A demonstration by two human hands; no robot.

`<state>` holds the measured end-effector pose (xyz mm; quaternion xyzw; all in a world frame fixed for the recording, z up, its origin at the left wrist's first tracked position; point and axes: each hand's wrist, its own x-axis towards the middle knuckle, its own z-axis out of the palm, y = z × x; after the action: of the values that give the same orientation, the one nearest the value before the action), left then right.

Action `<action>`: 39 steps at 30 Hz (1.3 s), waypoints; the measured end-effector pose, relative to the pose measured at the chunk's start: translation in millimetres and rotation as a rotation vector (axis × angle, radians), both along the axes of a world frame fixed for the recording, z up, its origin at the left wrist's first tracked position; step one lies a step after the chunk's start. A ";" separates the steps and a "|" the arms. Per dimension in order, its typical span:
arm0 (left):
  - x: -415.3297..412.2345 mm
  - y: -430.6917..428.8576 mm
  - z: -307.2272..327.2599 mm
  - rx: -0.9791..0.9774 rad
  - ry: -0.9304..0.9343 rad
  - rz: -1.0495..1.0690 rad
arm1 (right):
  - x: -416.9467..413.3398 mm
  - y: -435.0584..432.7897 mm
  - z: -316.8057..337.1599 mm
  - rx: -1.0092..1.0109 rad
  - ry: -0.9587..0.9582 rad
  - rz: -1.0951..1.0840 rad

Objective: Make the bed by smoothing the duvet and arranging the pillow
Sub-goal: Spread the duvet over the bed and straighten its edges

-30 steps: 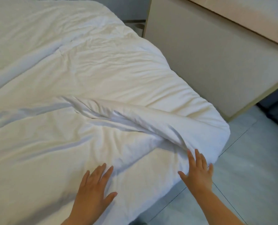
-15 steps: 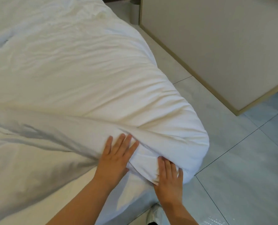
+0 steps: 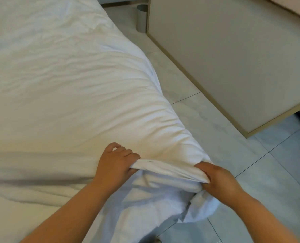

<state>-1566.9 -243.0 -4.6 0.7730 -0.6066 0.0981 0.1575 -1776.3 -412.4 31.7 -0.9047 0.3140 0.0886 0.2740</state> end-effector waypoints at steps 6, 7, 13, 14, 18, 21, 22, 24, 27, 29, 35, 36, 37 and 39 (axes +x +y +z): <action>65.9 -55.6 45.7 0.028 0.040 0.148 | 80.5 -76.3 58.7 -0.054 0.085 0.147; 76.6 -58.8 45.2 0.071 0.031 0.168 | 94.4 -83.2 56.0 -0.043 0.114 0.187; 120.8 -97.8 21.4 0.049 0.058 0.262 | 160.9 -139.3 37.1 -0.092 0.271 0.303; 124.3 -104.9 20.6 0.042 0.132 0.289 | 171.9 -150.5 38.7 -0.170 0.277 0.297; 153.5 -138.5 8.8 0.002 0.228 0.584 | 224.0 -207.9 29.6 -0.416 0.151 0.261; 160.8 -155.9 -13.5 0.134 0.214 0.760 | 225.5 -223.2 -7.5 -0.260 0.203 0.246; 155.0 -161.4 -22.6 0.176 0.254 0.790 | 216.0 -223.6 -23.3 -0.160 0.244 0.257; 137.1 -171.7 -38.4 0.260 0.343 0.712 | 194.7 -223.8 -53.3 0.018 0.352 0.273; 129.2 -183.9 -49.5 0.318 0.412 0.665 | 181.8 -237.9 -89.3 0.125 0.387 0.248; 141.0 -191.1 -52.5 0.329 0.327 0.641 | 195.4 -255.9 -100.2 0.169 0.368 0.260; 206.1 -205.8 -28.4 0.033 -0.019 0.726 | 301.2 -303.2 -67.4 -0.106 0.222 0.399; 221.3 -207.5 -20.3 0.008 -0.022 0.802 | 323.6 -304.0 -62.0 -0.171 0.145 0.397; 236.1 -208.1 -14.6 0.005 -0.013 0.872 | 344.7 -302.4 -59.2 -0.227 0.059 0.386; 259.4 -204.0 -16.8 0.037 0.016 0.951 | 374.5 -293.2 -62.8 -0.270 -0.070 0.350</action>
<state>-1307.5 -447.0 -21.4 0.9684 -0.1857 0.1429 0.0860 -1401.8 -705.6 -31.0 -0.9764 0.1517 0.0604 0.1416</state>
